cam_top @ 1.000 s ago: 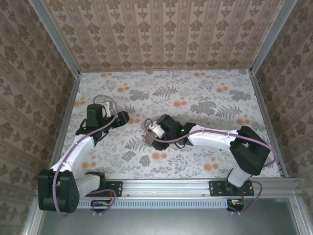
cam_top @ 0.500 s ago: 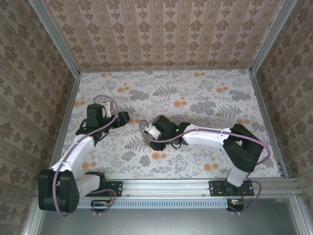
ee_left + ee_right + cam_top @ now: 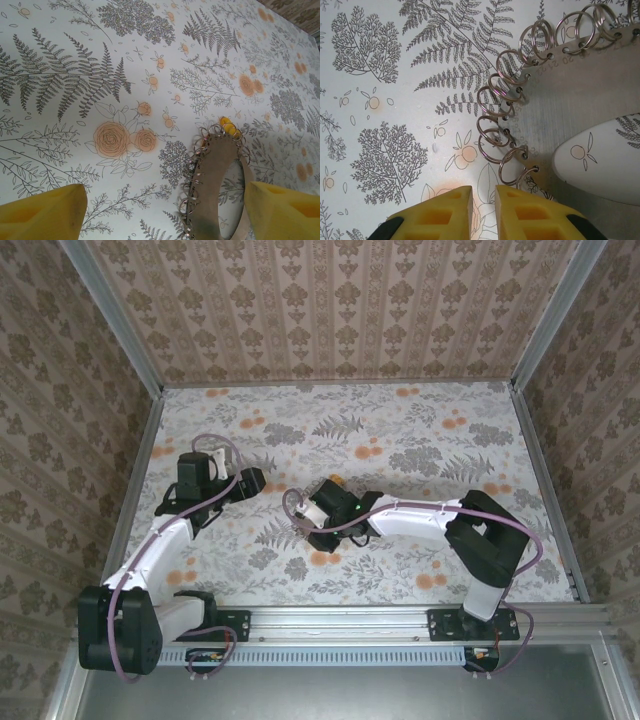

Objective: Put the keys on the keyring

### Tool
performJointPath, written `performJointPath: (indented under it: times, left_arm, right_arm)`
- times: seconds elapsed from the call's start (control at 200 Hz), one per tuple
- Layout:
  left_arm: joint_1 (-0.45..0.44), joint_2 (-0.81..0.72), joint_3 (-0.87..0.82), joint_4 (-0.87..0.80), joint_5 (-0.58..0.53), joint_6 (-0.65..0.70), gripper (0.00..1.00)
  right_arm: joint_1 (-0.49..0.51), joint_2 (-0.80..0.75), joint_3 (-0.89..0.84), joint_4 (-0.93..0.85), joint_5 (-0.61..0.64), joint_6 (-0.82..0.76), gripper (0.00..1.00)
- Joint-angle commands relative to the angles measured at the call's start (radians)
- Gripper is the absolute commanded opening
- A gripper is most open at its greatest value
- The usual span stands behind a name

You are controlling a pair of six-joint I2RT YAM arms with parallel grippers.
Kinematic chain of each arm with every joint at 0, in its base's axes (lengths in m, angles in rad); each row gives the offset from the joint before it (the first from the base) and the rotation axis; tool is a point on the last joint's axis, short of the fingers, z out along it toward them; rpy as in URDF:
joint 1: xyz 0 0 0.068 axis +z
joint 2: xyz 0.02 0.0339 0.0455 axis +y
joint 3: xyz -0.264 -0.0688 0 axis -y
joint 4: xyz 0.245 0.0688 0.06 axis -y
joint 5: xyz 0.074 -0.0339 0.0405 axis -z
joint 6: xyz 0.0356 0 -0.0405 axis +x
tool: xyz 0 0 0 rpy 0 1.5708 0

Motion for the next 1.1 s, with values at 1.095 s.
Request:
performJointPath:
  times: [1.095]
  left_arm:
    - [0.015, -0.017, 0.019, -0.019, 0.015, 0.007, 0.83]
  right_arm:
    - [0.017, 0.107, 0.083, -0.05, 0.058, -0.082, 0.16]
